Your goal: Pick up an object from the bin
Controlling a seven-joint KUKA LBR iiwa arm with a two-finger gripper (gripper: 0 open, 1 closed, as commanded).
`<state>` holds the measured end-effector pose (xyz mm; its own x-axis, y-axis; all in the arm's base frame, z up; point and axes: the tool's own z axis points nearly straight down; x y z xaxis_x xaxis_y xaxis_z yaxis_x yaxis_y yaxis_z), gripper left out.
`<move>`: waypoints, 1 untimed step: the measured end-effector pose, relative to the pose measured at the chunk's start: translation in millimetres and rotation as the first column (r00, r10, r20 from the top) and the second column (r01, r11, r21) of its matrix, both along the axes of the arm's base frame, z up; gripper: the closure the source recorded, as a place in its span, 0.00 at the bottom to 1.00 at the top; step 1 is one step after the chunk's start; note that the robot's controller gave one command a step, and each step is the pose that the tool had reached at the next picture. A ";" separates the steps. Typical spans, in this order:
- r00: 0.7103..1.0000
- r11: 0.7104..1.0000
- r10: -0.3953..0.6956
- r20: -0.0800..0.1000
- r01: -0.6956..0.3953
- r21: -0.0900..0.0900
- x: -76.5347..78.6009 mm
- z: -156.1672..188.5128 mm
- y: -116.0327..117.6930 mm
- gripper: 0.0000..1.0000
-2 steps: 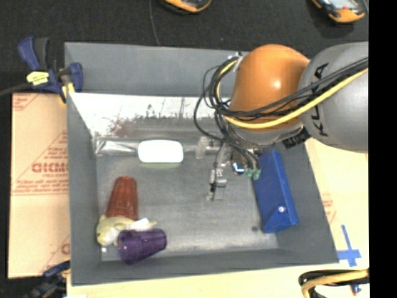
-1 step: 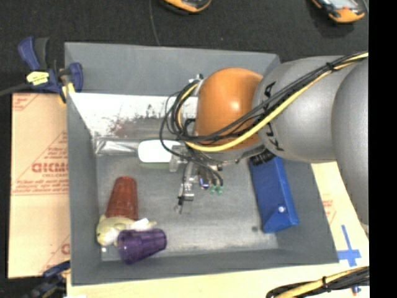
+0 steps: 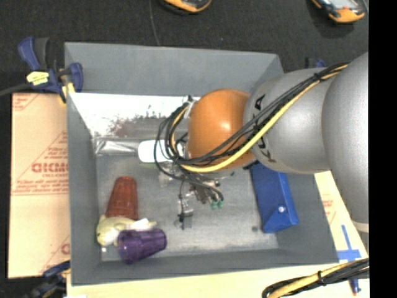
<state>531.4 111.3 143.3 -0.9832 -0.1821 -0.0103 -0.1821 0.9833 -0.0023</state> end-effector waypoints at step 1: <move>0.999 0.999 -0.046 0.001 0.046 0.004 -23.4 -68.1 32.7 0.00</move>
Offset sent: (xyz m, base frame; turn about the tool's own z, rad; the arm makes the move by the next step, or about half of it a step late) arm -0.0376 0.0567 -0.0511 -0.0737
